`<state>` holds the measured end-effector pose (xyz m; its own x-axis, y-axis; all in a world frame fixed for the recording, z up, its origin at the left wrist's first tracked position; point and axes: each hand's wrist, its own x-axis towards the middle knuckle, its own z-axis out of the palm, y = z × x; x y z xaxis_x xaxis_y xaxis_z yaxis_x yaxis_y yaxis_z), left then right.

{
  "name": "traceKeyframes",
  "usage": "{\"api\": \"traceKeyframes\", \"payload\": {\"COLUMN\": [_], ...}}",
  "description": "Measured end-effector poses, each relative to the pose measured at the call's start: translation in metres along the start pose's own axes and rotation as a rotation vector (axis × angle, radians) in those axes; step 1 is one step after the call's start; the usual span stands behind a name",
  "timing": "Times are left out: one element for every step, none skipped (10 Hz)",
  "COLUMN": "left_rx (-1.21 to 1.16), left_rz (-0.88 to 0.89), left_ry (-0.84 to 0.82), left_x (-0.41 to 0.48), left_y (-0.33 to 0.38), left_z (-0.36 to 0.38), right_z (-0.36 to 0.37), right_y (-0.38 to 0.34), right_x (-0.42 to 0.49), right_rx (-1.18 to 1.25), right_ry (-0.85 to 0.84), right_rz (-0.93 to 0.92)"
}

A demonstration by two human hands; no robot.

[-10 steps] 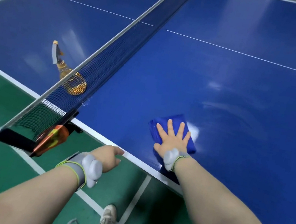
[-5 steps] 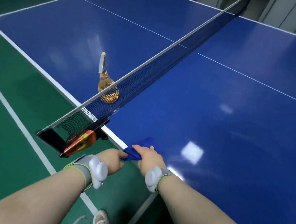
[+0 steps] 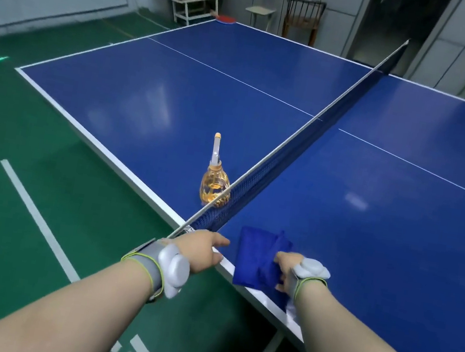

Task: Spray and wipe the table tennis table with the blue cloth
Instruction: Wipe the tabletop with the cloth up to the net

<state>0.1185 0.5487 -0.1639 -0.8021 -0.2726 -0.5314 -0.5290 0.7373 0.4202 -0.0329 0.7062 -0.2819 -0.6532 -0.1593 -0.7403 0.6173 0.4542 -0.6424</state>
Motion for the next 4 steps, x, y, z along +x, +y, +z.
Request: {"api": "traceKeyframes", "payload": {"left_rx": [-0.006, -0.065, -0.153, -0.302], "left_rz": [0.058, 0.101, 0.138, 0.150], "left_ry": [0.017, 0.048, 0.138, 0.273], "left_x": [0.001, 0.000, -0.002, -0.006], "left_y": [-0.011, -0.025, -0.035, -0.043], "left_z": [-0.024, -0.051, -0.075, -0.103], "right_z": [0.005, 0.024, 0.045, 0.074], "right_y": [-0.014, -0.051, -0.104, -0.161], "right_x": [0.000, -0.024, -0.030, -0.051], "right_rx": [-0.495, -0.697, -0.524, -0.246], "right_ry": [0.108, 0.267, 0.371, 0.301], "right_rz": [-0.105, -0.173, -0.254, -0.551]}}
